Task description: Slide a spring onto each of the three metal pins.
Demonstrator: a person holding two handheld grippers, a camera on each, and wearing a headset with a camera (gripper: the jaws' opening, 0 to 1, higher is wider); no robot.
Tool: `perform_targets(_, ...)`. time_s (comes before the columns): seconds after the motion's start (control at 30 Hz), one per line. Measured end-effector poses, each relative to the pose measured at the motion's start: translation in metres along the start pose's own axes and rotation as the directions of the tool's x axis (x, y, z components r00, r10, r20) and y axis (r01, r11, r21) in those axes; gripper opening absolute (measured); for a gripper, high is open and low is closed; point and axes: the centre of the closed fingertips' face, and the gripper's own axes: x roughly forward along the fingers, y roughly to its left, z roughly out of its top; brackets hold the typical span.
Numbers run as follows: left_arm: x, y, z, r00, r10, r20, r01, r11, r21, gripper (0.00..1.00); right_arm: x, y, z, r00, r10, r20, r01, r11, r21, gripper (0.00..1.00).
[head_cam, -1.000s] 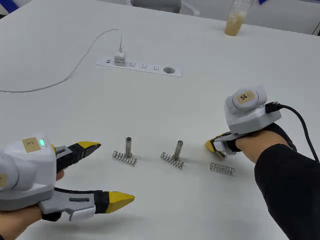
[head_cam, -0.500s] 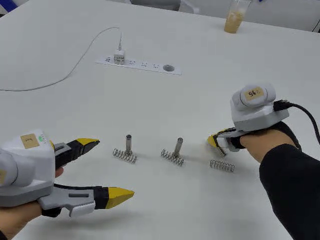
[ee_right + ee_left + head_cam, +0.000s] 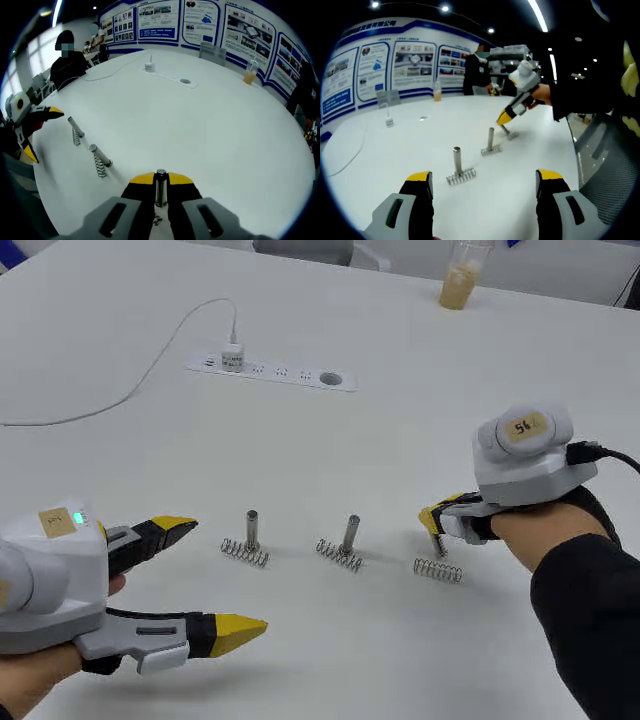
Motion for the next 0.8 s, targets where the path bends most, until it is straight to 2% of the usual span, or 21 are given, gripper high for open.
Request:
perform_targets(0.5,0.001,-0.002,0.004,1.0000,-0.006,0.004,0.006,1.000,0.010,0.86,-0.015,-0.001,-0.004,0.9994,-0.001,0.036,-0.001,0.999,0.053,0.09)
perform_targets(0.8,-0.001,-0.003,0.005,1.0000,-0.005,0.003,0.005,1.000,0.015,0.86,-0.023,0.003,-0.010,0.9988,-0.004,0.049,0.002,0.999,0.041,0.09)
